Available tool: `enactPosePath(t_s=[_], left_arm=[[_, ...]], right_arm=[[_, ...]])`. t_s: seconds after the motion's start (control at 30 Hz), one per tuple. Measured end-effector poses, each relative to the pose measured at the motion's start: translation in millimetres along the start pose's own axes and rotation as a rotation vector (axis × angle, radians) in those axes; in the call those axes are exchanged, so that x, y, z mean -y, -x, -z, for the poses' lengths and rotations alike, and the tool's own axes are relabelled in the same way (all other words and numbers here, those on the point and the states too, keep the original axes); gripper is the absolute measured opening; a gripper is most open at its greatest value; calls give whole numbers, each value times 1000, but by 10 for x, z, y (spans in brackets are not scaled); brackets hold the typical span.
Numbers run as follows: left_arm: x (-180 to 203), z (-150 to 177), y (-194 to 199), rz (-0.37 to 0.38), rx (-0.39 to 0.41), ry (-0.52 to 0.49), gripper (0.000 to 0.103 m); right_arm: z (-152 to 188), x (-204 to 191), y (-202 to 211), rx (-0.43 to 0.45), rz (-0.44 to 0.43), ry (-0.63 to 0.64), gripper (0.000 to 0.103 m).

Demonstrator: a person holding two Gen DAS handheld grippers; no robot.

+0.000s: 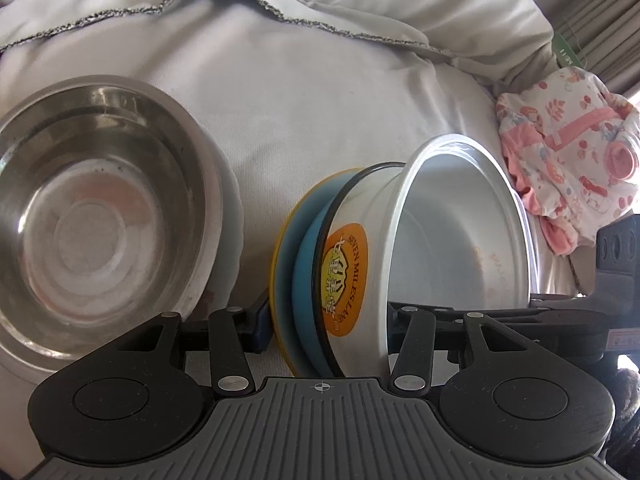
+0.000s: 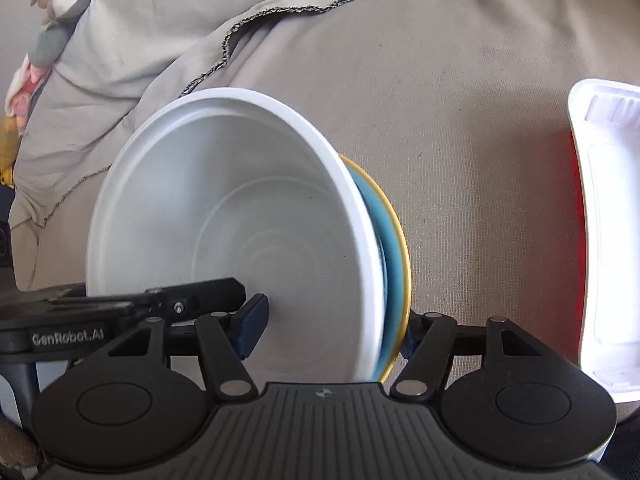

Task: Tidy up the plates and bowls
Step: 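Grasp the stacked white, blue and yellow-rimmed bowls with both grippers, then carry the bowl stack with both grippers toward the floral plate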

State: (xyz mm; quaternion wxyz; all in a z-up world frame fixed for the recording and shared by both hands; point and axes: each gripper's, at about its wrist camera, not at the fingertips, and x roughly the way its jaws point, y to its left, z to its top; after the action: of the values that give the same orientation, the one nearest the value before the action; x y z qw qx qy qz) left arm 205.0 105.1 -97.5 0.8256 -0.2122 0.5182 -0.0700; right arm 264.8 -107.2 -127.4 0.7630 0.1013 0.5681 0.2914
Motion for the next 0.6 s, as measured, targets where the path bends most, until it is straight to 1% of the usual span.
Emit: enactPosePath(t_s=[0.1,0.27,0.37,0.43,0.5,0.6], left_arm=[[4,22,26,-1,-20,6,52],[-31,125,18,17,-85,33,53],[0,147,6,17,-87,27,53],[42,129,4,4,-82,16,55],[68,115,-8,-11,-82,14,55],[64,118,-15,-13,-84,21,55]], right_arm=[[32,-16,16,3,-5,1,65],[105,32,121,-8,-42,-11,65],[151,69,114,-24,-48,-4,65],[160,91,104,-18,-41,-8,65],[141,119,102,-15,-53,-25,65],[160,129,112,-10,-53,-11,65]])
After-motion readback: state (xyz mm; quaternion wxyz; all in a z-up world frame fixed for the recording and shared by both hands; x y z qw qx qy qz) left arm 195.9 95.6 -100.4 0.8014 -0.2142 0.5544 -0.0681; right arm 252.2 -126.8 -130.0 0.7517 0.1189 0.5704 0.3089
